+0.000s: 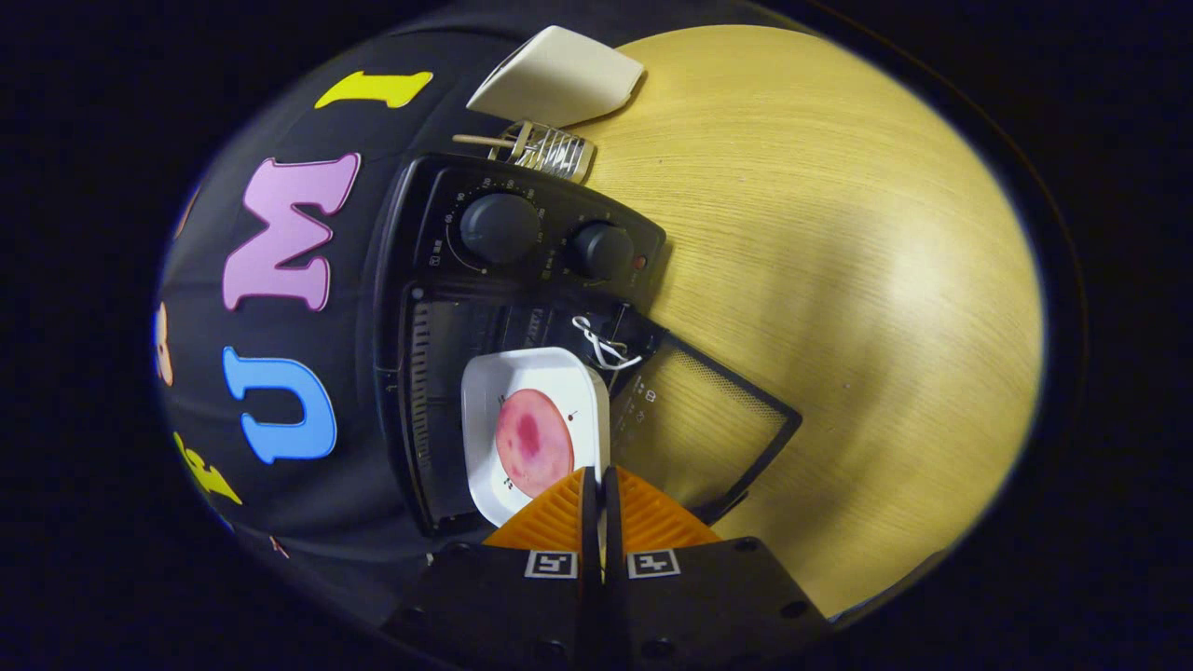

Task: Open the toaster oven, put the food inside, and close the toaster oven door.

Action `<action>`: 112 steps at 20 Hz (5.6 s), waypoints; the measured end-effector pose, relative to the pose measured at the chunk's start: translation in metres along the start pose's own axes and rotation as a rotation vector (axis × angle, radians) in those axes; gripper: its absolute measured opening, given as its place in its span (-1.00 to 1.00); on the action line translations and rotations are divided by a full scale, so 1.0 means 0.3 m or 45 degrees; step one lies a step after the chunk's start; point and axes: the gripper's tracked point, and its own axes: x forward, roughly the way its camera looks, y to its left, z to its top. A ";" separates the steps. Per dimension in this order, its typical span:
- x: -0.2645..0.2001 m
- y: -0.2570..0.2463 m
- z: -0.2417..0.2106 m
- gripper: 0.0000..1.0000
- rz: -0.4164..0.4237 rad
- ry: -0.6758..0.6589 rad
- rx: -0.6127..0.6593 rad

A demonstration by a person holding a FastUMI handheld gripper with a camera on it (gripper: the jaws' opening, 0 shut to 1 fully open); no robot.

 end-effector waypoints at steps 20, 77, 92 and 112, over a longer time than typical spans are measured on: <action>0.254 0.185 -0.036 -0.78 0.008 -0.200 0.291; 0.049 -0.329 -0.162 1.00 -0.389 0.056 -1.649; -0.147 -0.136 -0.166 1.00 -0.107 -0.170 -1.743; -0.547 0.273 -0.002 1.00 0.253 -0.493 -1.637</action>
